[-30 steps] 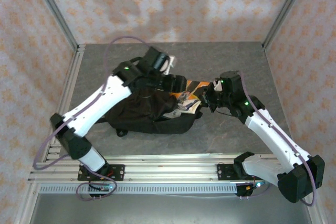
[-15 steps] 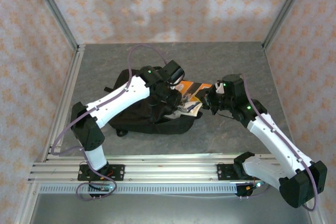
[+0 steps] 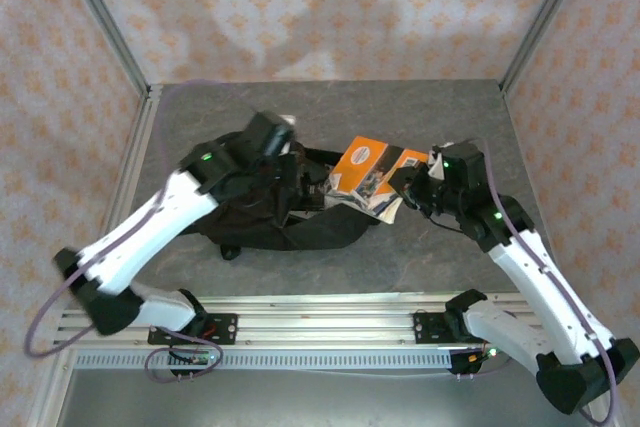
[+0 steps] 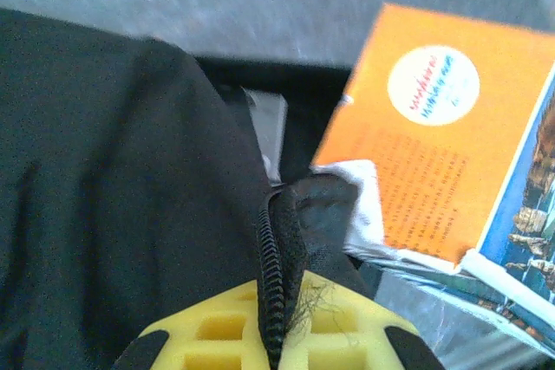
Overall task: Pack the student bag
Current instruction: Open the student bag at the center of the table, then place the book in the student bag.
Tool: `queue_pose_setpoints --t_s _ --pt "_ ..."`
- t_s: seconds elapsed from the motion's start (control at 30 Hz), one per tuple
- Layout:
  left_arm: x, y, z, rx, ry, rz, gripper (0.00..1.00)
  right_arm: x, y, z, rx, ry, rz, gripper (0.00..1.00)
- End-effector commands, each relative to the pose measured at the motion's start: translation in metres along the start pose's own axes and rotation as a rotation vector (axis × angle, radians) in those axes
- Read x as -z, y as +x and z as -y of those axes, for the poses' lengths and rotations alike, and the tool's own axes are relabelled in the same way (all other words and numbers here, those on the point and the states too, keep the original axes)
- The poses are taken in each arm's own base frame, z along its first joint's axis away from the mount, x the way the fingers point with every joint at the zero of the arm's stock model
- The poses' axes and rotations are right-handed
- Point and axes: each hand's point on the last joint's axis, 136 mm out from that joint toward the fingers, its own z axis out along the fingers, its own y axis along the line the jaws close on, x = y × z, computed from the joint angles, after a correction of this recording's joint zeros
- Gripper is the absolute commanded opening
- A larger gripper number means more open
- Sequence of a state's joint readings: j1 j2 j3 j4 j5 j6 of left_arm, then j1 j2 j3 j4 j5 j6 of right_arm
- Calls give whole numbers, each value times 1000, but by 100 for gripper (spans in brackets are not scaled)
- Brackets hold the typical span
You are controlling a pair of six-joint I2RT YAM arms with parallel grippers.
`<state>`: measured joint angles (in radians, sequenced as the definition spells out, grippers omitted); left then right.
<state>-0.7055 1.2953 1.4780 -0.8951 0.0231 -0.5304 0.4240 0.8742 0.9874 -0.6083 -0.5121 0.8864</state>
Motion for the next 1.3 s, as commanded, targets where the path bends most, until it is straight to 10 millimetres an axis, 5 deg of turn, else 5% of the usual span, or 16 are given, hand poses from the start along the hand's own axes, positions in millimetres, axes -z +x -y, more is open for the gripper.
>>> queue_pose_setpoints --t_s 0.0,0.27,0.37,0.53,0.63,0.93,1.27 --pt "31 -33 -10 147 24 244 0 10 -11 -11 27 -51 75 0" --pt "52 -32 -28 192 38 361 0 -14 11 -50 -86 -244 -150 0" --pt "61 -40 -25 202 58 402 0 -26 23 -50 -157 -195 -279 0" --pt "86 -52 -32 224 65 503 0 9 1 -36 -33 12 -133 0" --pt "90 -54 -35 216 55 518 0 27 -3 -48 -89 -53 -149 0" --pt "90 -70 -25 211 76 561 0 26 43 -59 -375 -178 -507 0" --pt "85 -75 -18 182 82 554 0 28 44 -69 -527 -260 -537 0"
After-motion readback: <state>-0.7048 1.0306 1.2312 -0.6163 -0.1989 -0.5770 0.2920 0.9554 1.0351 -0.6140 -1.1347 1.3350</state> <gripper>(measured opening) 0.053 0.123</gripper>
